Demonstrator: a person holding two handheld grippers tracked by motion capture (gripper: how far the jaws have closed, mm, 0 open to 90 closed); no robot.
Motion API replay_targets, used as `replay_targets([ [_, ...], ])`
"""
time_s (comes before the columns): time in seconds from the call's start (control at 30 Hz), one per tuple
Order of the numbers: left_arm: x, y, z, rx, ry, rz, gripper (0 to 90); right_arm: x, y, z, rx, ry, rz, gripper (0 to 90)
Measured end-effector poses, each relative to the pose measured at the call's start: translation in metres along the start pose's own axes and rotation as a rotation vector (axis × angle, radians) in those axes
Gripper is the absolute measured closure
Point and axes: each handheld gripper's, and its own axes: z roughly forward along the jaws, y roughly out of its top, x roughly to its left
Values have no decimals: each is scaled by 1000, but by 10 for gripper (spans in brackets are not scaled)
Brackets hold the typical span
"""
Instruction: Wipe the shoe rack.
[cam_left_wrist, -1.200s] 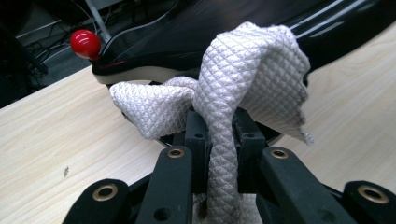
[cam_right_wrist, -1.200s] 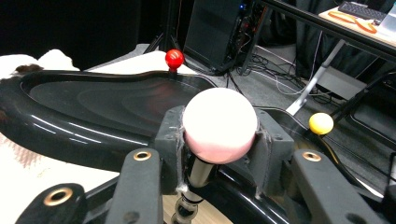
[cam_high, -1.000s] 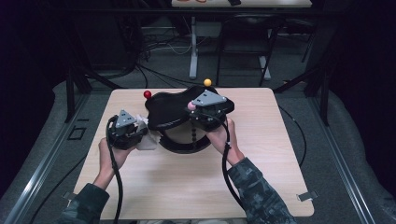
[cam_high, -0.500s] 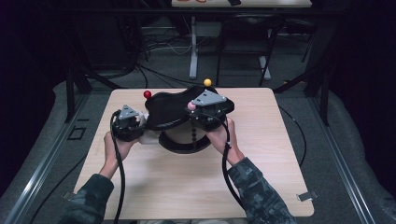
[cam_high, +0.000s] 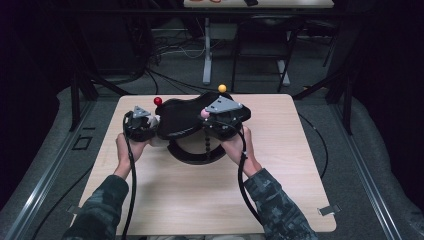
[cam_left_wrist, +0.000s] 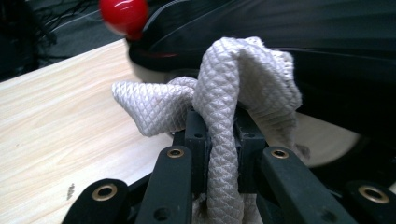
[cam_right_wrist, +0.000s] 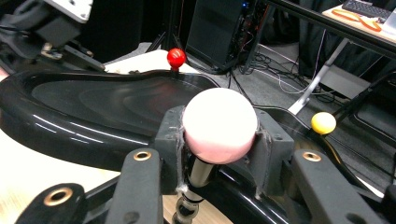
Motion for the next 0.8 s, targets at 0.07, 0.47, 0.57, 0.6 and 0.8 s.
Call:
replay_targets([
  [0.07, 2, 1, 3, 4, 5, -5, 793, 0, 0, 0, 0, 4, 0, 603],
  [0.47, 22, -17, 12, -9, 31, -113, 790, 0, 0, 0, -1, 2, 3, 603],
  [0.57, 15, -28, -2, -25, 32, -85, 790, 0, 0, 0, -1, -10, 3, 603],
  [0.6, 15, -28, -2, -25, 32, -85, 790, 1, 0, 0, -2, -10, 4, 603],
  [0.8, -11, -46, -26, -75, 7, -69, 790, 1, 0, 0, -1, -14, 7, 603],
])
